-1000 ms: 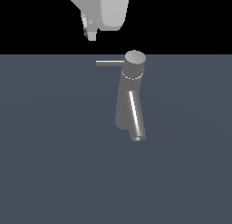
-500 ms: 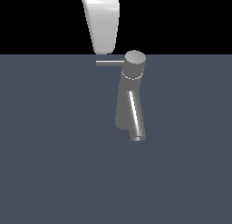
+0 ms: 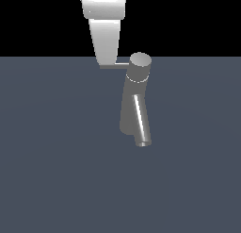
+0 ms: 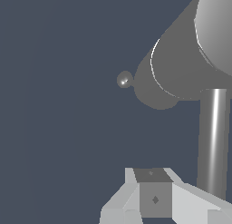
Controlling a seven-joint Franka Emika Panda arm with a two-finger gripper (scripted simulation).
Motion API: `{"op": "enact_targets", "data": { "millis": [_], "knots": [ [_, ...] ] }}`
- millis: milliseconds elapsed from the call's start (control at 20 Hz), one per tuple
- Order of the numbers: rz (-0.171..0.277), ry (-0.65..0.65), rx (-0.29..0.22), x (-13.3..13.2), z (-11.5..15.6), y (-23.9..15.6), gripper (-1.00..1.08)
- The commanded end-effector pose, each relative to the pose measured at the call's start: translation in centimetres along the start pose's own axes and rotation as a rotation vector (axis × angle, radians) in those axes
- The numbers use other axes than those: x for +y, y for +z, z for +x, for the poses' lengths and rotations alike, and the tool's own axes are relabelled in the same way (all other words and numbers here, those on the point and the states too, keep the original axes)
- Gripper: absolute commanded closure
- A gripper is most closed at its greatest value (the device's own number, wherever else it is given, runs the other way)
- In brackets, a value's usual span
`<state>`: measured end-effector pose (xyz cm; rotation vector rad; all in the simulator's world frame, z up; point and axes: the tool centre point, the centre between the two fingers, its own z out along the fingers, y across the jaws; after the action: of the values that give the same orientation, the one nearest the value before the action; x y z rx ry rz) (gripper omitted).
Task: Turn on the faucet by rotating a designated handle.
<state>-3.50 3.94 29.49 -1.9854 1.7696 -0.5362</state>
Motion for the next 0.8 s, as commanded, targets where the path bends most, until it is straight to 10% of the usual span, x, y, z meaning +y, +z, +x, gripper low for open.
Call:
{"op": "enact_targets", "data": {
  "millis": [0,750],
  "knots": [
    [0.007,0.018,0.007,-0.2,0.2,0.3,1.08],
    [0.011,0.034,0.014,0.7,0.3,0.6,1.08]
  ]
}}
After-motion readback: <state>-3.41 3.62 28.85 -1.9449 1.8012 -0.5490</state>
